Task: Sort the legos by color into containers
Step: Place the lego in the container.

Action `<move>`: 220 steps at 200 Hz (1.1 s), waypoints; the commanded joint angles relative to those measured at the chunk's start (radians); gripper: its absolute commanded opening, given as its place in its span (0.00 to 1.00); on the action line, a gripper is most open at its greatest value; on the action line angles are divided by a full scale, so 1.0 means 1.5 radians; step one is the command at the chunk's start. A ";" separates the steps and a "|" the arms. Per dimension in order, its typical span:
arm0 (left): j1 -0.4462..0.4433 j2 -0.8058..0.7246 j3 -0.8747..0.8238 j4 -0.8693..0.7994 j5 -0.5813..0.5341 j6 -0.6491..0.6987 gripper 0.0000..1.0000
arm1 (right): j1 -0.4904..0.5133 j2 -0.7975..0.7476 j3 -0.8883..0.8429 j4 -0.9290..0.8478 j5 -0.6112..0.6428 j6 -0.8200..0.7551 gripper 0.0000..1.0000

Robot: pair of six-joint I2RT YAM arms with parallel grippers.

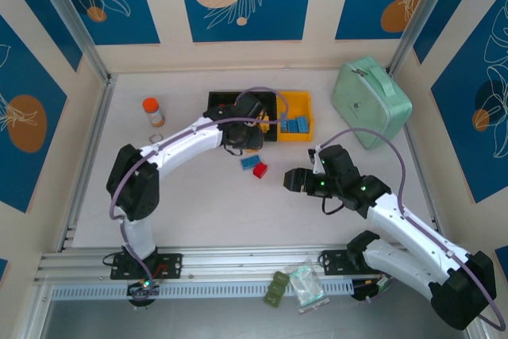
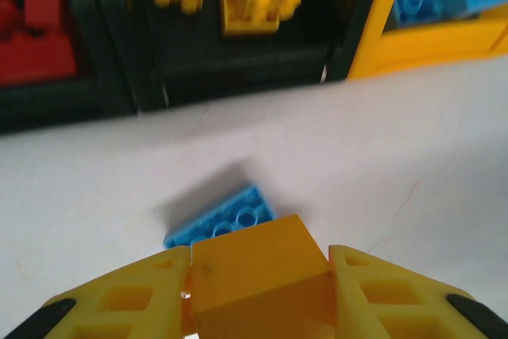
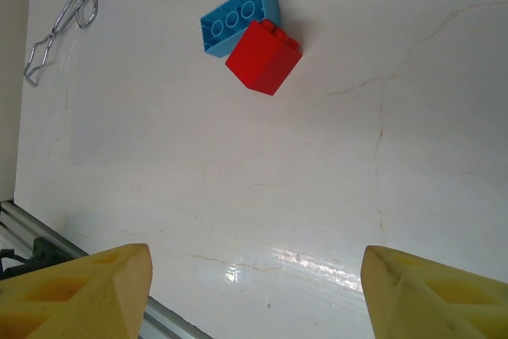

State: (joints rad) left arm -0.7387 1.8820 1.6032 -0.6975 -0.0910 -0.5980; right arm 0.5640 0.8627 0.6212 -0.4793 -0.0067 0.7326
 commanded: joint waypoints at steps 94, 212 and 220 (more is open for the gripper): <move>0.078 0.274 0.386 -0.045 -0.015 0.081 0.37 | -0.014 -0.001 0.018 -0.009 0.009 0.005 0.70; 0.107 0.425 0.558 0.009 0.062 0.086 0.40 | -0.021 -0.009 0.010 -0.024 0.016 0.013 0.70; 0.107 0.424 0.558 0.008 0.061 0.085 0.42 | -0.021 -0.009 0.012 -0.024 0.016 0.013 0.70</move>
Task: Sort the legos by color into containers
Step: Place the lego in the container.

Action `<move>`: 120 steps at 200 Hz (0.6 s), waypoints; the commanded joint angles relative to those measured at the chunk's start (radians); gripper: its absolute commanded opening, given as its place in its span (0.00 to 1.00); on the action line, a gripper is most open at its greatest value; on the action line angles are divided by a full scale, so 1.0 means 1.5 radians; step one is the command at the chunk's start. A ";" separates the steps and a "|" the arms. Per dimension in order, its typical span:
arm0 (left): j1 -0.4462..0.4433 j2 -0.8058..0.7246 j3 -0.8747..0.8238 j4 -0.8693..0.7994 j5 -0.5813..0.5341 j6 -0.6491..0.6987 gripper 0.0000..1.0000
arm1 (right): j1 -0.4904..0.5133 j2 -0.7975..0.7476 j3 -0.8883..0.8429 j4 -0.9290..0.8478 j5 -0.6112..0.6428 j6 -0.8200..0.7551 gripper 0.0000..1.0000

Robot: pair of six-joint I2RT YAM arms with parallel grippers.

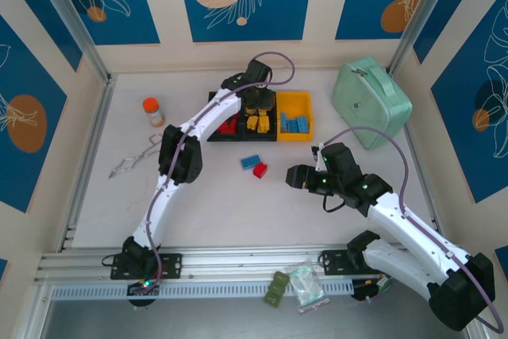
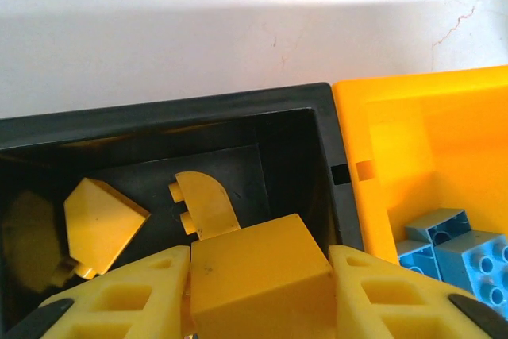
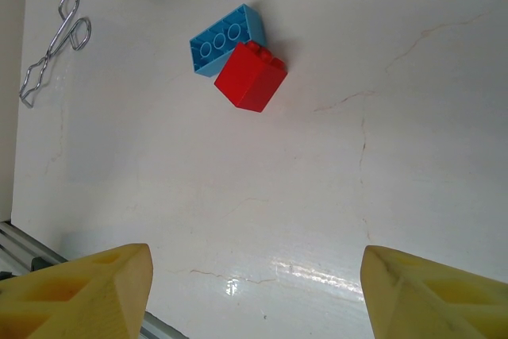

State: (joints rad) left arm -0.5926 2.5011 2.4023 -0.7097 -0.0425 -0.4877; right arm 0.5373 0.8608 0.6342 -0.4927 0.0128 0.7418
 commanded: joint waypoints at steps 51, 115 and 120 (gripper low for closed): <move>0.007 -0.030 -0.003 0.010 0.033 0.009 0.56 | -0.004 -0.005 0.004 -0.012 -0.002 0.005 0.70; -0.007 -0.197 -0.204 0.071 0.048 0.014 0.59 | -0.003 -0.012 0.010 -0.015 -0.004 0.000 0.70; -0.009 -0.211 -0.224 0.075 0.047 0.016 0.59 | -0.004 -0.014 0.010 -0.016 -0.004 0.000 0.70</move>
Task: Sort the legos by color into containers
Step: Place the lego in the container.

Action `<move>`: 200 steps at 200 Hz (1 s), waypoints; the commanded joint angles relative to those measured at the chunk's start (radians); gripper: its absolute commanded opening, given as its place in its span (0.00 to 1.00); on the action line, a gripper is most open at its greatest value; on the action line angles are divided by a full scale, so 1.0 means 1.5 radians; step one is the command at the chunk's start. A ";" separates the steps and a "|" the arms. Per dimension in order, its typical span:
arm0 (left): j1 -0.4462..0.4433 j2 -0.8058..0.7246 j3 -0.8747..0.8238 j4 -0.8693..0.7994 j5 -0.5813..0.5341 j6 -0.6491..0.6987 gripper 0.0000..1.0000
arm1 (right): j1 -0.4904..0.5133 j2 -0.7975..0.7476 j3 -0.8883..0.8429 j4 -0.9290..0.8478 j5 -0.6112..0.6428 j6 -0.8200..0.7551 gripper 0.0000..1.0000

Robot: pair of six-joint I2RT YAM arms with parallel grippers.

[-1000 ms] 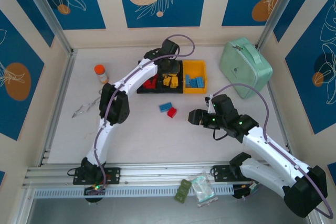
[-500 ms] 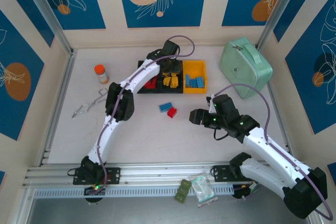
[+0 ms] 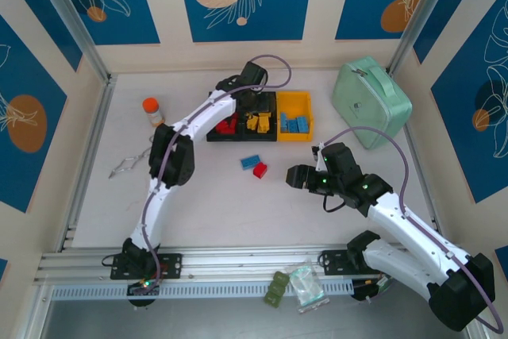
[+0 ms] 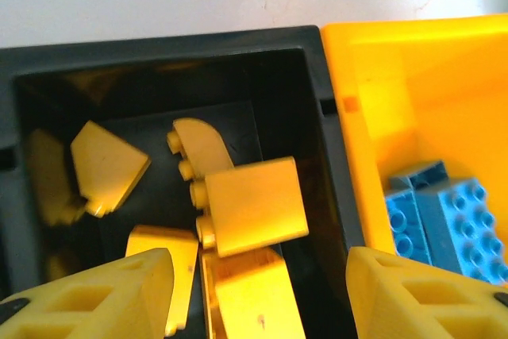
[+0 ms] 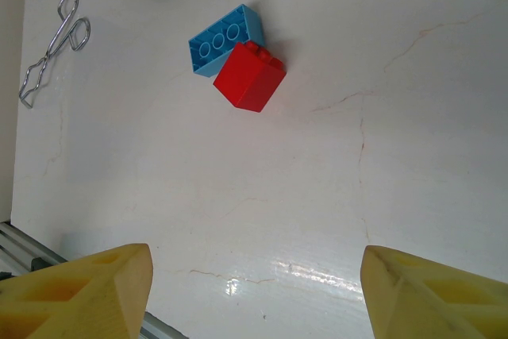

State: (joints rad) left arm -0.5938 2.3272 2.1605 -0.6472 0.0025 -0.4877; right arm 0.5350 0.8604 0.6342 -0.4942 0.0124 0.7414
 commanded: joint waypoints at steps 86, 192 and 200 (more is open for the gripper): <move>-0.019 -0.336 -0.416 0.094 0.039 0.036 0.58 | 0.008 -0.022 0.005 -0.023 -0.002 0.005 0.70; -0.128 -0.377 -0.608 0.134 0.094 0.051 0.56 | 0.026 -0.042 -0.014 -0.043 0.001 0.013 0.70; -0.135 -0.371 -0.609 0.136 0.086 0.049 0.56 | 0.028 -0.044 -0.016 -0.049 0.002 0.012 0.70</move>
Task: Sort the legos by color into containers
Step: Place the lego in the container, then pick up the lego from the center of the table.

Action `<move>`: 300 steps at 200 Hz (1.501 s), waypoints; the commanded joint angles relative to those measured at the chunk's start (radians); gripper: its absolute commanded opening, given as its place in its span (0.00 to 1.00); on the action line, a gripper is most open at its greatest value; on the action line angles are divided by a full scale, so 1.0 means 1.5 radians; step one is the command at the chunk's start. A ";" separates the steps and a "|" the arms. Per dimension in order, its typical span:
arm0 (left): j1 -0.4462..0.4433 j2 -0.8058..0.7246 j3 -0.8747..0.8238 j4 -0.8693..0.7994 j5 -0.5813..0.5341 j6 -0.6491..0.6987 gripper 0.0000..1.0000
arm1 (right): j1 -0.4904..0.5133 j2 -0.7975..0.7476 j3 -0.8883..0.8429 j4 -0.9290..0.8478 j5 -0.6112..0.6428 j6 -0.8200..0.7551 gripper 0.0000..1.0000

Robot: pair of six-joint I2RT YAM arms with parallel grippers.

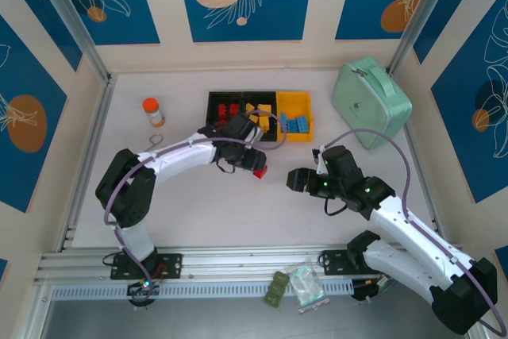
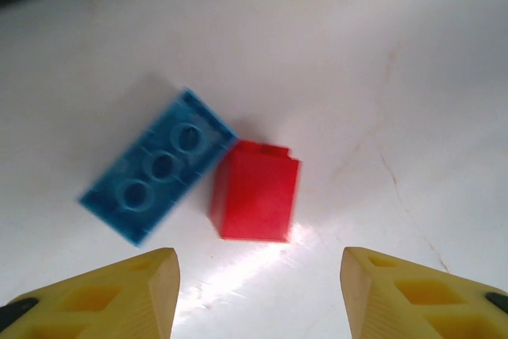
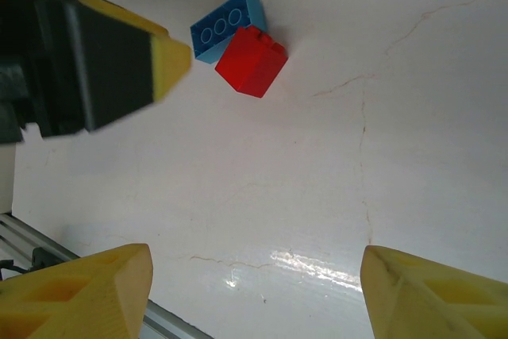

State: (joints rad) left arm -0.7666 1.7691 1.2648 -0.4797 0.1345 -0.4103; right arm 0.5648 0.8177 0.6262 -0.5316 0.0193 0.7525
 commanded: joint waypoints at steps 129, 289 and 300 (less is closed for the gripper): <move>-0.044 0.091 0.035 0.023 -0.086 0.008 0.57 | 0.015 -0.072 -0.039 -0.056 0.017 0.017 0.70; -0.065 0.166 0.108 -0.016 -0.118 0.019 0.33 | 0.000 -0.078 -0.051 -0.053 0.013 0.019 0.70; -0.065 0.158 0.108 -0.018 -0.116 0.019 0.29 | -0.002 -0.083 -0.054 -0.055 0.015 0.019 0.70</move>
State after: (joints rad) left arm -0.8551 2.0029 1.4090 -0.4648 -0.0166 -0.3882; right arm 0.5690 0.7170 0.5583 -0.5968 0.0380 0.7681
